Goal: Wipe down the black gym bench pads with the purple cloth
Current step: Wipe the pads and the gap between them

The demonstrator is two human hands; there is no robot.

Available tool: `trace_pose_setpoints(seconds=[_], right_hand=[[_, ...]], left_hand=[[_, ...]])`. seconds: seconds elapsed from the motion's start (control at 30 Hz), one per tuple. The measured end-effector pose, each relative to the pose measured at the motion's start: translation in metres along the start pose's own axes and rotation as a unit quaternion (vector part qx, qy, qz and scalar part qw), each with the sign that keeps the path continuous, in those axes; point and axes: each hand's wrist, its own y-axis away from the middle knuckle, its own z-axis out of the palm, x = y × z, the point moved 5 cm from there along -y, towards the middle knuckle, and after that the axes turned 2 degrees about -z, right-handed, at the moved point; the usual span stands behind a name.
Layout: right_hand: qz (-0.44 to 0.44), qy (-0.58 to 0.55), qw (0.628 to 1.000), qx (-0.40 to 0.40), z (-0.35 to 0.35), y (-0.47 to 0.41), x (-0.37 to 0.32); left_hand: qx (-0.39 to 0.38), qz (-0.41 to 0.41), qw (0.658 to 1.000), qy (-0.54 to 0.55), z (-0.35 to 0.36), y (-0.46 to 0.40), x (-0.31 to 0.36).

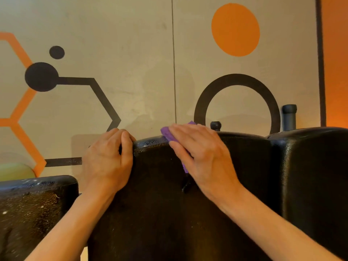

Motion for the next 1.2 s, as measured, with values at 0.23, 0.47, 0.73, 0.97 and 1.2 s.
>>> trace_pose_setpoints(seconds=[0.23, 0.47, 0.73, 0.97, 1.2], right_hand=[[0.191, -0.047, 0.974, 0.113, -0.040, 0.029, 0.055], [0.002, -0.013, 0.999, 0.038, -0.013, 0.016, 0.027], [0.156, -0.034, 0.971, 0.178, -0.016, 0.016, 0.034], [0.265, -0.089, 0.952, 0.123, -0.047, 0.044, 0.101], [0.070, 0.007, 0.995, 0.071, 0.017, -0.009, -0.033]], left_hand=[[0.007, -0.002, 1.000, 0.010, 0.003, 0.000, -0.003], [0.002, 0.016, 1.000, 0.011, 0.003, 0.000, -0.006], [0.008, 0.004, 1.000, 0.028, 0.010, -0.002, -0.011], [0.006, 0.007, 0.999, 0.035, 0.003, -0.001, -0.004], [0.015, 0.005, 1.000, 0.027, 0.001, -0.001, -0.002]])
